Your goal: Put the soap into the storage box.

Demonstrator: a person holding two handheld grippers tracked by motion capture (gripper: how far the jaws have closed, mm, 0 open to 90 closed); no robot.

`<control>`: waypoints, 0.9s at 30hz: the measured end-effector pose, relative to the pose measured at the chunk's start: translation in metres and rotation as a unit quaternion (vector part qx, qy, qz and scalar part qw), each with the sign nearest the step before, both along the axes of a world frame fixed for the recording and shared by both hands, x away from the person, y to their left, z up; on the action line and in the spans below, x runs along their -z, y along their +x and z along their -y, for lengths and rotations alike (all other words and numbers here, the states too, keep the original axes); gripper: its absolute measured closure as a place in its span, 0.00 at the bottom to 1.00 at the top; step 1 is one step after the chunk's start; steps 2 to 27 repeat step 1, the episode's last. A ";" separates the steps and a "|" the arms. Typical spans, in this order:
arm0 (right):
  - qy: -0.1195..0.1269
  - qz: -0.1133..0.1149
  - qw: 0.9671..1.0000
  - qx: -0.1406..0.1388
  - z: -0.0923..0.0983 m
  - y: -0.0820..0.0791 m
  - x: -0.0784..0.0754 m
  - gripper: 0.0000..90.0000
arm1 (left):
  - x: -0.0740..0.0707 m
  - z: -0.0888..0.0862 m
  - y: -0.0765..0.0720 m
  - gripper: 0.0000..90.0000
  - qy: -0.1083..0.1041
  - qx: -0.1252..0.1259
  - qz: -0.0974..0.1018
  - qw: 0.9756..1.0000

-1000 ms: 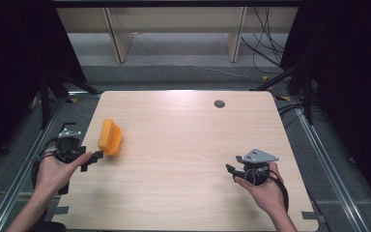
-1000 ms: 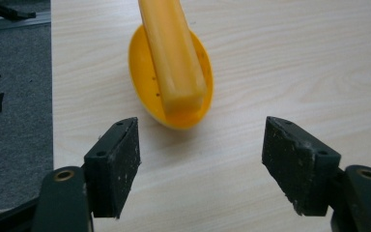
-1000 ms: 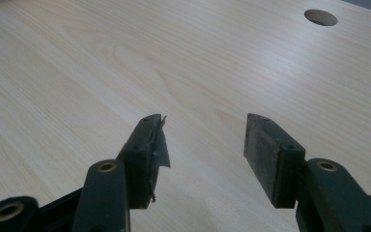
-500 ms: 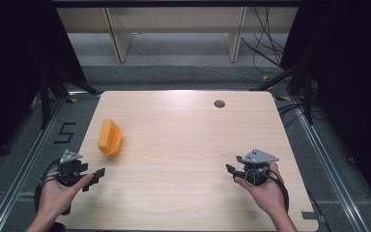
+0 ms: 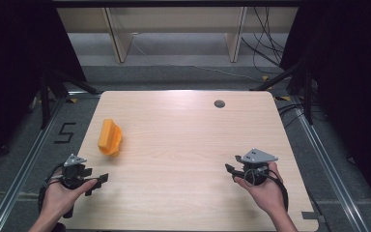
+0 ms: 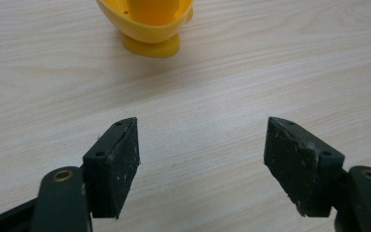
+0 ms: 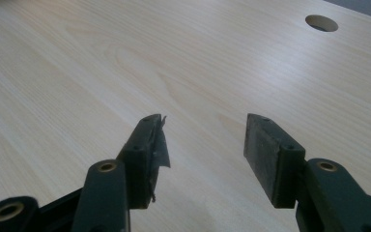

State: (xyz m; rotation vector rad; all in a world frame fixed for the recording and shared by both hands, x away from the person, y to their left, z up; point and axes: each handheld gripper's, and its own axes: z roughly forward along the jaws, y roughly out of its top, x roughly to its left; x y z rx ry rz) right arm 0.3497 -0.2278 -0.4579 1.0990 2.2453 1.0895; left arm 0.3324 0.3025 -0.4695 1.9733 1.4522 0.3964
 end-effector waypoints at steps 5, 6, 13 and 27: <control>0.000 0.002 1.000 0.001 0.000 0.000 0.000 0.54 | 0.000 0.000 0.000 0.31 -0.006 -0.004 0.003 1.000; 0.000 0.002 1.000 0.001 0.000 0.000 0.000 0.54 | 0.000 0.000 0.000 0.31 -0.006 -0.004 0.003 1.000; 0.000 0.002 1.000 0.001 0.000 0.000 0.000 0.54 | 0.000 0.000 0.000 0.31 -0.006 -0.004 0.003 1.000; 0.000 0.002 1.000 0.001 0.000 0.000 0.000 0.54 | 0.000 0.000 0.000 0.31 -0.006 -0.004 0.003 1.000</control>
